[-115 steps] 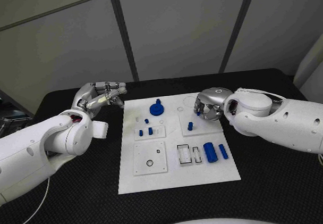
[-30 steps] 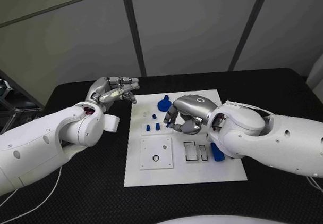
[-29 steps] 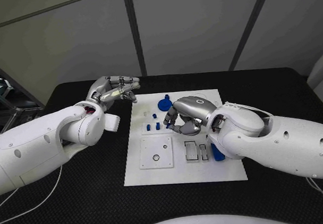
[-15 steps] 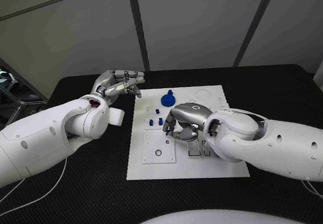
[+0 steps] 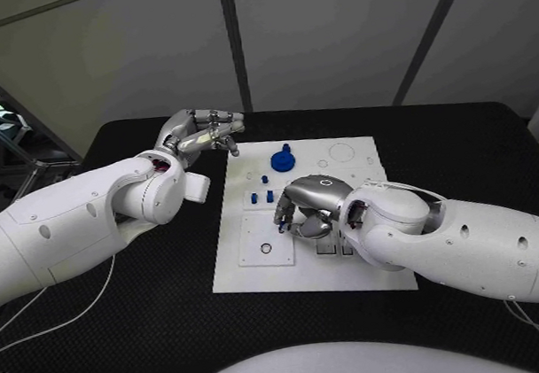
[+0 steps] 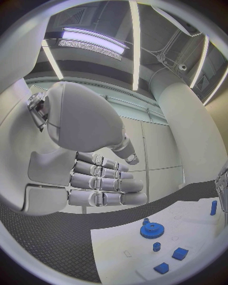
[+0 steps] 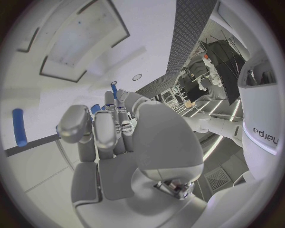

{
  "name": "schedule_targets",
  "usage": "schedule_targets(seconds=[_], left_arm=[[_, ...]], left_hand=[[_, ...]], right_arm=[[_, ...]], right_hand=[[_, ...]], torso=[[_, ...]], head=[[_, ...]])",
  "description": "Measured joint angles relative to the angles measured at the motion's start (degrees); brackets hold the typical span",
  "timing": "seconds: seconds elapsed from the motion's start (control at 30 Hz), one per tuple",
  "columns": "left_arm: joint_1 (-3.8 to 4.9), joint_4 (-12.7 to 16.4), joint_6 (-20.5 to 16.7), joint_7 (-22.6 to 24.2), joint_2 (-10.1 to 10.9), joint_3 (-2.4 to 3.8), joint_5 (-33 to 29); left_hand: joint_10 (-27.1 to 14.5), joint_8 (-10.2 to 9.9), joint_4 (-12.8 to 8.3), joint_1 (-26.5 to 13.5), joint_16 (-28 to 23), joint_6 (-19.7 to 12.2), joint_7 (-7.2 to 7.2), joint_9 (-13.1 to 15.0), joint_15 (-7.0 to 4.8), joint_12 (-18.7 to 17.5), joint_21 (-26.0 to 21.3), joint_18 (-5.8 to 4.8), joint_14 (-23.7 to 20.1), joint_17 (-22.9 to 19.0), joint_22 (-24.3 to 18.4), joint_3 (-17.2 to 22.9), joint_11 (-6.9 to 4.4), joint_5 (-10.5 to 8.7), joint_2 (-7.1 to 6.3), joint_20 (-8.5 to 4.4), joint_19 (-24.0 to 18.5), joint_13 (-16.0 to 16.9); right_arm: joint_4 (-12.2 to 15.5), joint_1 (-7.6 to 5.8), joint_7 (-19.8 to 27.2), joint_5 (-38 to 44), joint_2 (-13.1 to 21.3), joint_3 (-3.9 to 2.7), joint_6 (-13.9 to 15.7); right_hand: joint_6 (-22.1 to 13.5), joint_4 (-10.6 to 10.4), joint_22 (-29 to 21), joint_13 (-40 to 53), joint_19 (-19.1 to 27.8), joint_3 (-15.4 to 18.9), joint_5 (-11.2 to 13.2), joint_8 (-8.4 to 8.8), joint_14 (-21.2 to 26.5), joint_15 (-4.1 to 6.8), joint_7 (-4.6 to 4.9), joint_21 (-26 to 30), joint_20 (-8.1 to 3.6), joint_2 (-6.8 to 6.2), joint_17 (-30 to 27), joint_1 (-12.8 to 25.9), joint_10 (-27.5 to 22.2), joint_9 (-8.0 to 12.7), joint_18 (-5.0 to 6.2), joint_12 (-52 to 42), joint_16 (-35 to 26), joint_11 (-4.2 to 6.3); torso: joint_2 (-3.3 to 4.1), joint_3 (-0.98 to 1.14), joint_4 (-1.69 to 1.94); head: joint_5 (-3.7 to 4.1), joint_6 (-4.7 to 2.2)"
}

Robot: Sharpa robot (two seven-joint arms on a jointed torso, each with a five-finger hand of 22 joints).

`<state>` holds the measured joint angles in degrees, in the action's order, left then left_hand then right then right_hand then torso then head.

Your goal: Assemble the parts on the task board

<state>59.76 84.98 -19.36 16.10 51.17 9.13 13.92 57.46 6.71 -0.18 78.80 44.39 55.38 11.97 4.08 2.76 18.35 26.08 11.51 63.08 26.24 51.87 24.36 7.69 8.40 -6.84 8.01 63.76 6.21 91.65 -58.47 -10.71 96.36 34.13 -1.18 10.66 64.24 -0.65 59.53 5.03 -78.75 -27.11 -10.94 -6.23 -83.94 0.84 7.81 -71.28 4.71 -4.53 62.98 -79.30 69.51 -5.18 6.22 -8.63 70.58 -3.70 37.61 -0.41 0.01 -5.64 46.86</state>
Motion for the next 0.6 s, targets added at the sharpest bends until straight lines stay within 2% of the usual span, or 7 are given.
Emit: schedule_targets(seconds=[0.2, 0.6], left_arm=[[0.0, -0.04, 0.11, -0.03, -0.05, 0.0, 0.0], [0.0, -0.11, 0.41, -0.17, -0.03, 0.0, 0.0]], left_hand=[[0.0, 0.0, 0.0, 0.0, 0.0, 0.0, 0.0, 0.0, 0.0, 0.0, 0.0, 0.0, 0.0, -0.07, -0.03, 0.0, 0.0, 0.0, 0.0, 0.0, 0.0, -0.05], [0.0, 0.0, 0.0, 0.0, 0.0, 0.0, 0.0, 0.0, 0.0, 0.0, 0.0, 0.0, 0.0, -0.07, -0.05, 0.0, 0.0, 0.0, 0.0, 0.0, 0.0, -0.04]], right_arm=[[0.02, 0.01, 0.02, 0.15, -0.13, -0.03, -0.48], [-0.11, 0.03, 0.02, 0.53, -0.3, -0.07, -0.91]], right_hand=[[0.0, 0.0, 0.0, 0.05, 0.0, 0.0, 0.0, 0.0, 0.0, 0.0, 0.0, 0.0, 0.0, 0.0, 0.0, 0.0, 0.0, -0.05, 0.0, 0.0, 0.0, 0.0], [-0.01, 0.0, -0.01, 0.04, 0.0, 0.0, 0.0, 0.02, 0.0, 0.0, -0.01, 0.0, 0.0, 0.0, 0.0, 0.0, 0.0, -0.04, 0.0, 0.0, 0.0, 0.0]], torso=[[-0.01, -0.01, 0.0], [-0.04, -0.04, 0.0]], head=[[-0.31, 0.27], [-0.44, 0.3]])
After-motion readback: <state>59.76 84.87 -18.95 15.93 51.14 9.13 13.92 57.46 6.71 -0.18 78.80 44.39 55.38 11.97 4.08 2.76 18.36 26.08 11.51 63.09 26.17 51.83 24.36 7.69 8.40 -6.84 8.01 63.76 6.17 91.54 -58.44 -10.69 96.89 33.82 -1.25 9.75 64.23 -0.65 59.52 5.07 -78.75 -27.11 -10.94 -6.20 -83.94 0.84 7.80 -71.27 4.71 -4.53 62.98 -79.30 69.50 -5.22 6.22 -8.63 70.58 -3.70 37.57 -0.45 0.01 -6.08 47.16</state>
